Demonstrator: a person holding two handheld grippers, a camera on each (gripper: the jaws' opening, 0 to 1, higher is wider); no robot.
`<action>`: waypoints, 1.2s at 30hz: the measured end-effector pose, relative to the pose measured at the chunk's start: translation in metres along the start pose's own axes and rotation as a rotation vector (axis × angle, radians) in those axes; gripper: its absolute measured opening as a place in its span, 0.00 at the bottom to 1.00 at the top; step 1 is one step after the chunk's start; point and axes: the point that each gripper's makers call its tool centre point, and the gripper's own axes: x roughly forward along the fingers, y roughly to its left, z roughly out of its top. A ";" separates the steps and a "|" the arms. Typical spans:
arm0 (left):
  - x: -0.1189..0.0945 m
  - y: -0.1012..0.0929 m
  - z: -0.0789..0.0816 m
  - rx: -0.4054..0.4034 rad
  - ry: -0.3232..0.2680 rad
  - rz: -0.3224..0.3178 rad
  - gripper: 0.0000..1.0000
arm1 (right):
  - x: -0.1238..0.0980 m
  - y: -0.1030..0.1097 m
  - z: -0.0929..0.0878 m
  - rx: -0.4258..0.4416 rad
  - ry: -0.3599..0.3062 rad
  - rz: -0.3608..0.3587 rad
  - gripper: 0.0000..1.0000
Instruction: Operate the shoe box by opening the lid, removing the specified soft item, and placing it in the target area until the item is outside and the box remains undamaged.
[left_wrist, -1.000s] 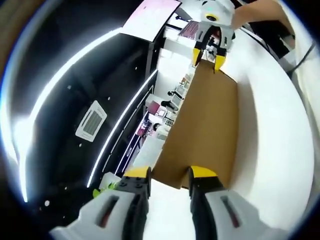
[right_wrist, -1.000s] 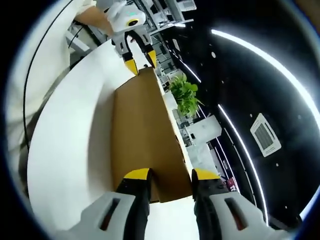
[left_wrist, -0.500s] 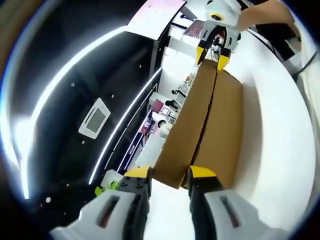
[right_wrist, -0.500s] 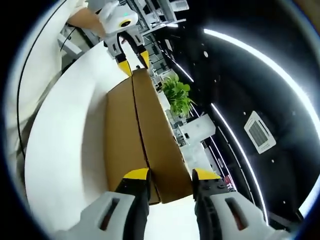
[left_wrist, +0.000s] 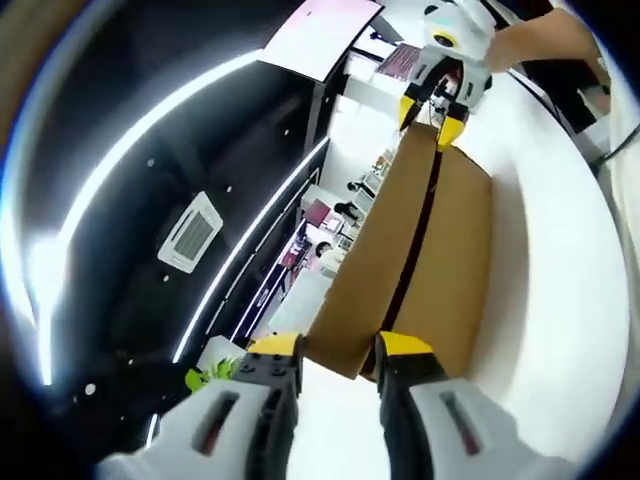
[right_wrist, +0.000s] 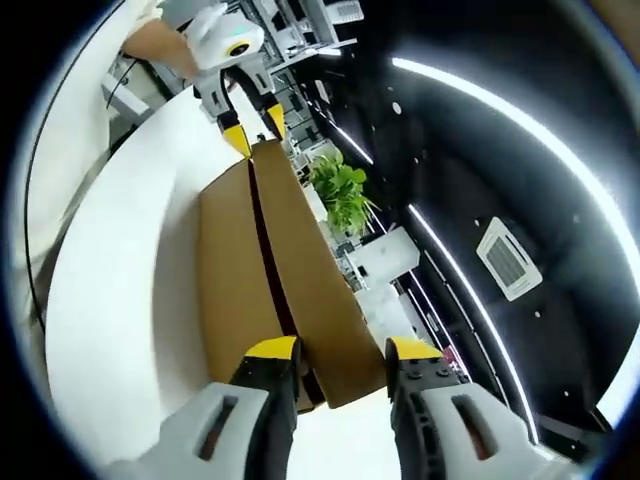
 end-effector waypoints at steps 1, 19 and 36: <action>0.000 0.001 0.000 -0.007 -0.001 -0.001 0.30 | 0.000 0.000 0.000 -0.002 -0.004 -0.004 0.34; 0.000 0.006 0.000 -0.036 0.018 0.048 0.30 | 0.002 -0.004 0.002 0.024 -0.009 -0.040 0.34; 0.002 0.020 -0.008 -0.082 0.055 0.100 0.30 | 0.001 -0.020 0.004 0.149 -0.020 -0.160 0.37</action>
